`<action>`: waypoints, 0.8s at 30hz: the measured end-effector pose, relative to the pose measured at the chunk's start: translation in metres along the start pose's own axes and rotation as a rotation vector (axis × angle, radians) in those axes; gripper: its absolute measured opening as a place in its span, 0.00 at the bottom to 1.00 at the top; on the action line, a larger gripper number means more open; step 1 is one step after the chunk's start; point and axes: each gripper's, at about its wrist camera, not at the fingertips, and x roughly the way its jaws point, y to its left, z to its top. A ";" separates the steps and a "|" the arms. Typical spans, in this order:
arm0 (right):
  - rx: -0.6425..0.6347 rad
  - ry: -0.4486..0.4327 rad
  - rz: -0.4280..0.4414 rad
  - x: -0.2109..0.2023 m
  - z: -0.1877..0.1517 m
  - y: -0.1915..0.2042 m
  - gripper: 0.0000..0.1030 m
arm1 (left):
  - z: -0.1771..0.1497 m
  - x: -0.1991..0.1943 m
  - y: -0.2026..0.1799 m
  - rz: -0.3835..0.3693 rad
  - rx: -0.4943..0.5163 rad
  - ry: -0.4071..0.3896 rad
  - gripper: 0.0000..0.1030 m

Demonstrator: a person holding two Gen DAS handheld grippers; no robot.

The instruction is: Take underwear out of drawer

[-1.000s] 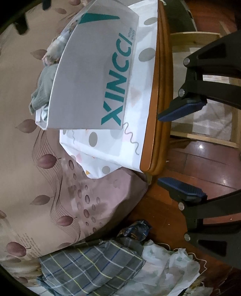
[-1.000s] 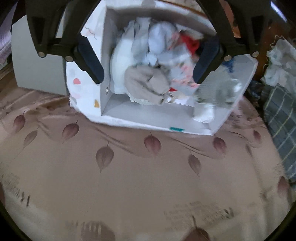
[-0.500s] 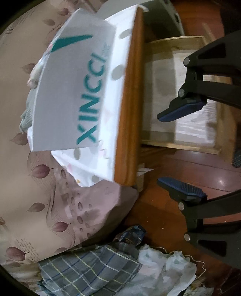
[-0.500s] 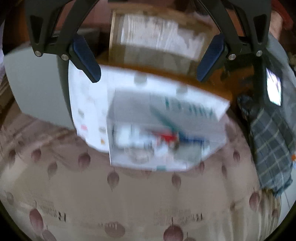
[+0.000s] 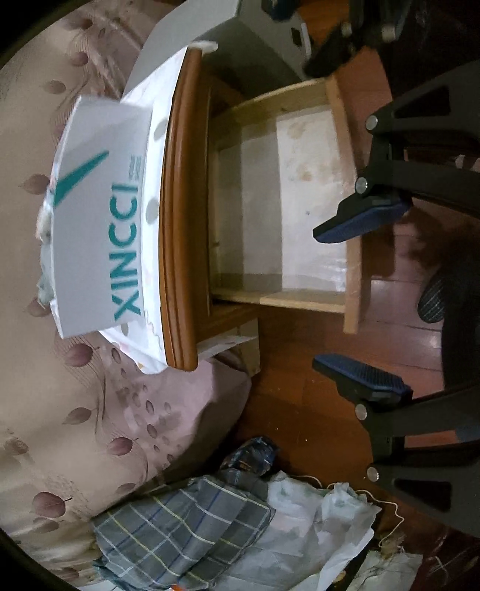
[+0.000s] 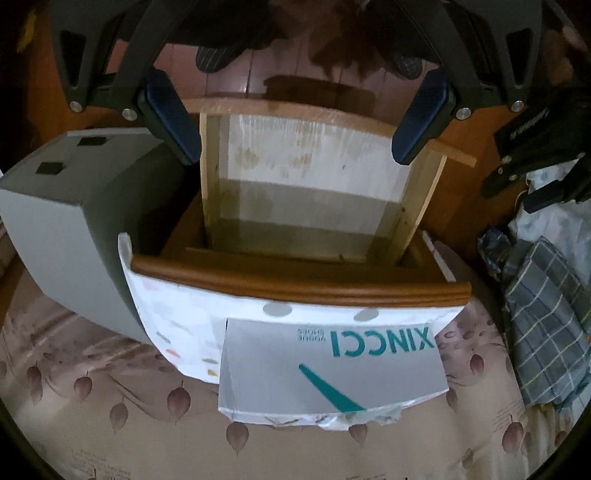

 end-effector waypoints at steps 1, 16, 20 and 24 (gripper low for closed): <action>-0.003 0.002 0.000 0.000 -0.004 0.001 0.99 | -0.002 -0.004 -0.002 -0.009 0.001 -0.004 0.62; -0.004 0.056 -0.003 0.006 -0.033 0.007 0.99 | -0.015 -0.013 -0.011 -0.038 -0.029 0.011 0.62; -0.009 0.064 -0.005 0.008 -0.034 0.008 0.99 | -0.016 -0.010 -0.012 -0.043 -0.029 0.016 0.62; -0.006 0.072 -0.004 0.010 -0.034 0.008 0.99 | -0.017 -0.008 -0.013 -0.040 -0.029 0.020 0.62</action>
